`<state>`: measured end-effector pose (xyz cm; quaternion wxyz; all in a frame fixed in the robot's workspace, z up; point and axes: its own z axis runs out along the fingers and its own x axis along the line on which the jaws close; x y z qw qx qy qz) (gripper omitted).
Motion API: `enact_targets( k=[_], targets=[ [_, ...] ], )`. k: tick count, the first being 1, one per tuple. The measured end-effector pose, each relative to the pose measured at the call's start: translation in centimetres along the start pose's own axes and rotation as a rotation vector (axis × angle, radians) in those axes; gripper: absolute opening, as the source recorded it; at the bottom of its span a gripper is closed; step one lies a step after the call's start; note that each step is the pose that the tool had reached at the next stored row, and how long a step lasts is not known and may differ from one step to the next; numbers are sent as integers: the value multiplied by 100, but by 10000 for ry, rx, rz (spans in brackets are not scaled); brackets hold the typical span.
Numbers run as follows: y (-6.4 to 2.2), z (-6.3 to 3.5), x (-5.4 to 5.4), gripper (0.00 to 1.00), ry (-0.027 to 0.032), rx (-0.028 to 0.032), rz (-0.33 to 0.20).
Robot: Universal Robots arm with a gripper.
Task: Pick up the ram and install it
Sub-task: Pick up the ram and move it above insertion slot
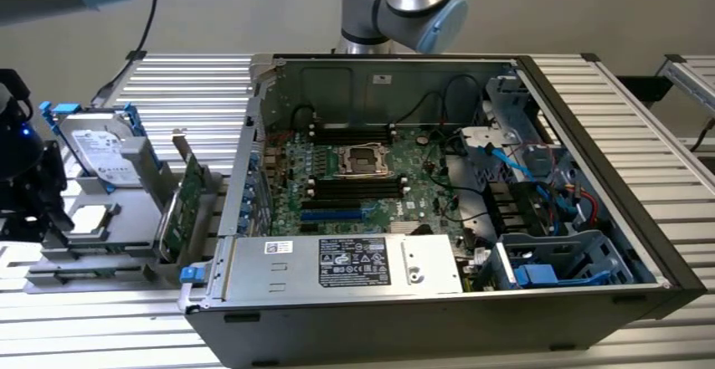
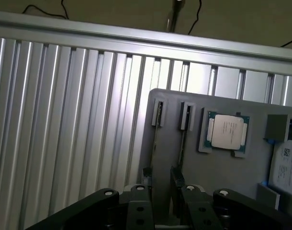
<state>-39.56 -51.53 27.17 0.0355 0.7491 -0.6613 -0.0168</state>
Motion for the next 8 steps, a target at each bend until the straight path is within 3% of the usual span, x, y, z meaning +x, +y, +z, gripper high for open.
enact_targets(
  k=[8],
  targets=[
    [19, 147, -3, 30, 1, 0, -1]
  ],
)
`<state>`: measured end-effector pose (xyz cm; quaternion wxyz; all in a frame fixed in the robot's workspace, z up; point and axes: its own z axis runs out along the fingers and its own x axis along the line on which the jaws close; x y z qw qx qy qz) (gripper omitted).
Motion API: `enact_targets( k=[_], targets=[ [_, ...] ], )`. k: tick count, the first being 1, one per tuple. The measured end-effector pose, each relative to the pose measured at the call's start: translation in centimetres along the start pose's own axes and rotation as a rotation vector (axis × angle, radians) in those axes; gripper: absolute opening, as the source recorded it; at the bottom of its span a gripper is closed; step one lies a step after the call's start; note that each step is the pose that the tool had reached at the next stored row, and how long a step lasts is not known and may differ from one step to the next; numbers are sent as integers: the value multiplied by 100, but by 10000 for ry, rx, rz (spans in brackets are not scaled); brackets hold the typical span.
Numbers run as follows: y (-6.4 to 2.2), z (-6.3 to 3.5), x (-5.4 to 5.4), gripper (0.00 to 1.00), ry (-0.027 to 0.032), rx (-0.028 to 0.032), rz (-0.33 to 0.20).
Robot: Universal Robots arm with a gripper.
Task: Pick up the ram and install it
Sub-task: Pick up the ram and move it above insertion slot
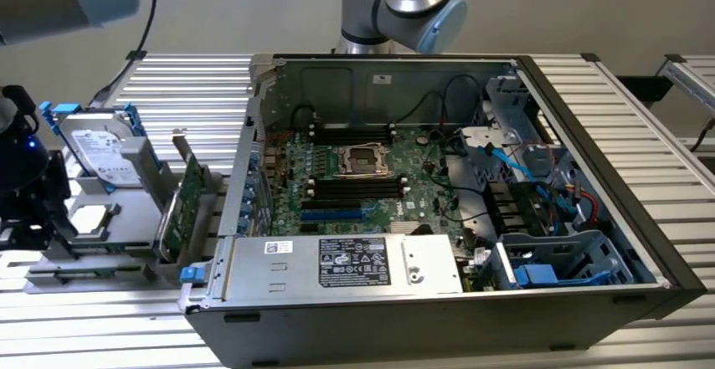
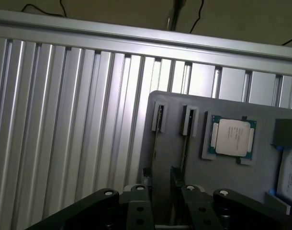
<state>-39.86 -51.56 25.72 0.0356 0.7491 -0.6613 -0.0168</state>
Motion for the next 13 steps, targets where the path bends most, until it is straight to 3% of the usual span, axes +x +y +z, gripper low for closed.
enact_targets(
  k=[13],
  targets=[
    [-26, 237, 49, 30, -8, -1, 107]
  ],
)
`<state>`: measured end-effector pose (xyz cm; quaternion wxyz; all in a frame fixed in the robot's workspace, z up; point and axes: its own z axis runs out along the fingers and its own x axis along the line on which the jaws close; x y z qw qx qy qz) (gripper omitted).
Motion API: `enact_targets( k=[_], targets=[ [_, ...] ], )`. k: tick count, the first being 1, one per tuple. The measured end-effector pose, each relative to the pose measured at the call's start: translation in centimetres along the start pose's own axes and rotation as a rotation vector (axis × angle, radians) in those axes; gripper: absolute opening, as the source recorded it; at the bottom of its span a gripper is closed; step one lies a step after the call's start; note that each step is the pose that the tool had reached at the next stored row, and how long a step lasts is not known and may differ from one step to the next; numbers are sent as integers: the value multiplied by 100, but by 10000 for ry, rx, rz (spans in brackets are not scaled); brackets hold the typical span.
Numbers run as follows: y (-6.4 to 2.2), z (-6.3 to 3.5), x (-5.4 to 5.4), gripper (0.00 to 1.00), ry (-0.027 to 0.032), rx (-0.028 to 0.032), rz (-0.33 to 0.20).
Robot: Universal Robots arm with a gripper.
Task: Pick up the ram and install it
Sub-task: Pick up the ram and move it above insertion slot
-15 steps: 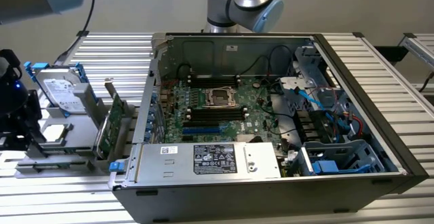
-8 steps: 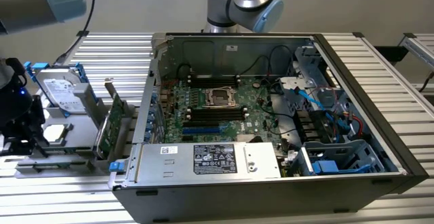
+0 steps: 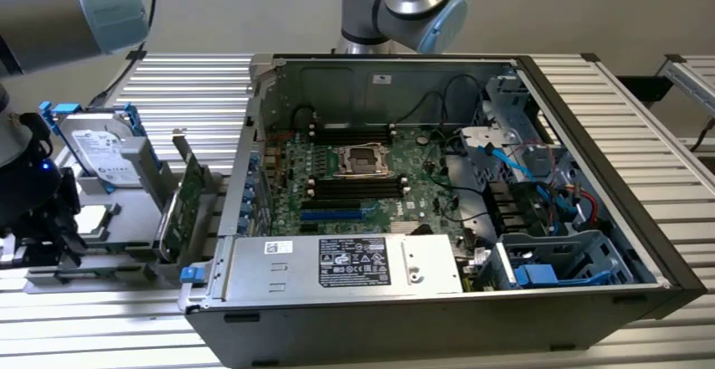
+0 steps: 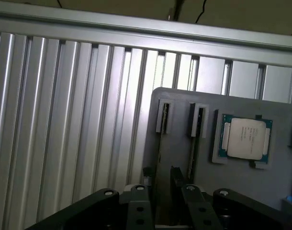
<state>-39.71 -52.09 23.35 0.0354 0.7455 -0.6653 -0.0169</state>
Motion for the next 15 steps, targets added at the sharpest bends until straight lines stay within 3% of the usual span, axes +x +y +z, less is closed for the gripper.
enact_targets(
  k=[15],
  targets=[
    [-83, 267, 24, 30, -22, 1, 312]
  ],
)
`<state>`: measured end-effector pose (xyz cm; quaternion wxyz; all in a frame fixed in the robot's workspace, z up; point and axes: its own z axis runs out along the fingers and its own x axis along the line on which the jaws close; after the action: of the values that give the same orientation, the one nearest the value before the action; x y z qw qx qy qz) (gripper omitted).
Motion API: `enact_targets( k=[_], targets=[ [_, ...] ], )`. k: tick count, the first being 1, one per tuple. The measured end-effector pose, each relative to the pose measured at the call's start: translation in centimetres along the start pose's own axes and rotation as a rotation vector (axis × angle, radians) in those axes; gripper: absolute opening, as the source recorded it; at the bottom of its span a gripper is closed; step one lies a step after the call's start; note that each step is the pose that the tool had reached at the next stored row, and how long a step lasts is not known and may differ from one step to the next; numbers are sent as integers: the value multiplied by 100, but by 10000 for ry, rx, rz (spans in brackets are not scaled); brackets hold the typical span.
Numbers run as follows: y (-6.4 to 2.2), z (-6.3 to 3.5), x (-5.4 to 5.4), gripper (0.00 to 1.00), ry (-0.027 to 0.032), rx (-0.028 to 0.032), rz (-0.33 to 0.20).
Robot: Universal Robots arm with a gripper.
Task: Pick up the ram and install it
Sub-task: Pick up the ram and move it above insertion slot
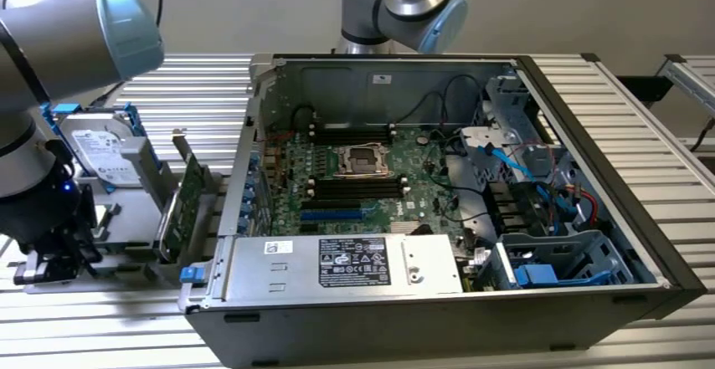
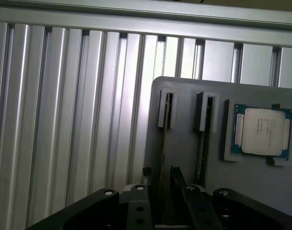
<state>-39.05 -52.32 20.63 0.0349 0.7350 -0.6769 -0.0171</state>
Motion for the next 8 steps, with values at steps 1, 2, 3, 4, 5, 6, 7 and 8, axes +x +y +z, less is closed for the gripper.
enact_targets(
  k=[1, 2, 3, 4, 5, 6, 7, 8],
  targets=[
    [-1, 18, 0, 30, -1, 0, 14],
    [-3, 37, -1, 30, -3, 1, 27],
    [-4, 55, -1, 30, -4, 1, 42],
    [-7, 70, -1, 30, -5, 0, 55],
    [-15, 78, 0, 30, -4, 0, 64],
    [-18, 82, -1, 30, 5, -3, 77],
    [-18, 85, -1, 30, 9, -4, 92],
    [-19, 87, -1, 30, 14, -4, 105]
  ],
)
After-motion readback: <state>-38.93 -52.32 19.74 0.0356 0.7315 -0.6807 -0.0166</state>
